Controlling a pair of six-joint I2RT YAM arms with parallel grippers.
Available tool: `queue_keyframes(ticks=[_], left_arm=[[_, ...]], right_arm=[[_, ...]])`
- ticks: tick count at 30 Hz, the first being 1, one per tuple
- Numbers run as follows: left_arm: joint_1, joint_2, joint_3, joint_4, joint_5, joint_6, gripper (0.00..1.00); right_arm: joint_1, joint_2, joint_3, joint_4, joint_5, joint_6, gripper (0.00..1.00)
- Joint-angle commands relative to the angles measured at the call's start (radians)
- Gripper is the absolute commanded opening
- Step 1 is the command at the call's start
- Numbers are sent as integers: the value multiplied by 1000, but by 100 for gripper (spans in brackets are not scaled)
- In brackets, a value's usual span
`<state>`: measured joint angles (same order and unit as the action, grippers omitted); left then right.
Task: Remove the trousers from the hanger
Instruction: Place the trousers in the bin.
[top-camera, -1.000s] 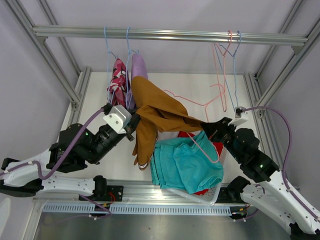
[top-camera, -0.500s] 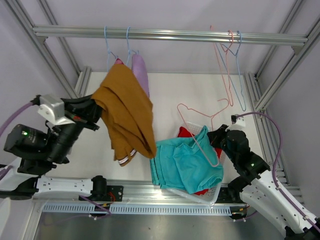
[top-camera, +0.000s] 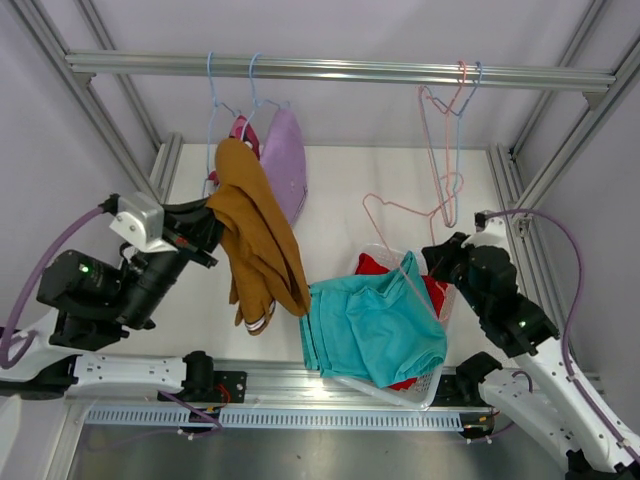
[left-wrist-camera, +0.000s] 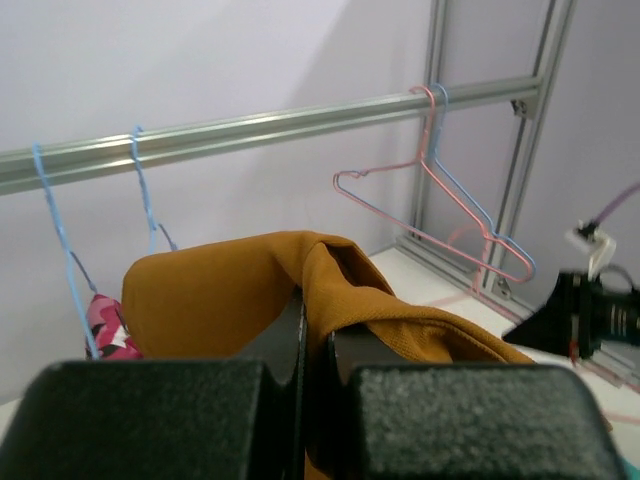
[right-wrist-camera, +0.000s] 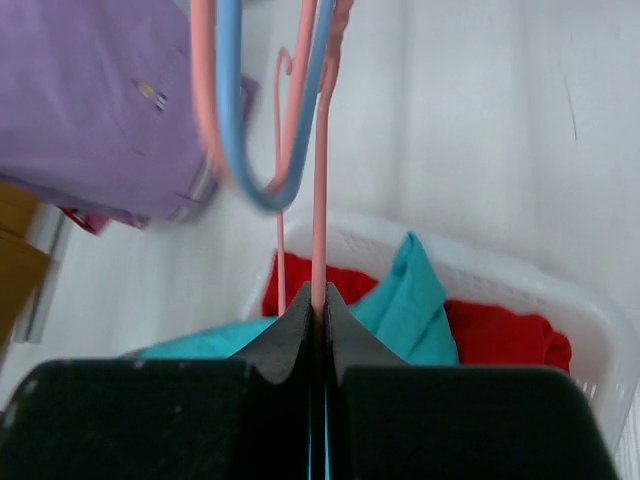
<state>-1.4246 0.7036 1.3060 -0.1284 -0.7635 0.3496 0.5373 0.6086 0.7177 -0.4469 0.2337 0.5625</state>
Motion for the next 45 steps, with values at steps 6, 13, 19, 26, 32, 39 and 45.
queue_keyframes(ticks=[6, 13, 19, 26, 32, 39, 45], left_arm=[[-2, 11, -91, 47, 108, -153, 1], [-2, 11, -192, 56, 151, -230, 1], [-2, 39, -215, 64, 184, -258, 1], [-2, 71, -194, 58, 233, -291, 1], [-4, 125, -177, 68, 276, -320, 1], [-23, 212, -188, 105, 336, -340, 0], [-57, 332, -166, 153, 365, -388, 0]], right_arm=[[-23, 40, 327, -98, 30, -104, 0], [-22, 28, 371, -138, 32, -121, 0], [-23, 22, 352, -148, 49, -121, 0], [-25, 23, 327, -141, 52, -121, 0], [-31, 25, 295, -138, 56, -116, 0], [-48, 23, 287, -147, 56, -124, 0], [-60, 33, 298, -154, 39, -128, 0]])
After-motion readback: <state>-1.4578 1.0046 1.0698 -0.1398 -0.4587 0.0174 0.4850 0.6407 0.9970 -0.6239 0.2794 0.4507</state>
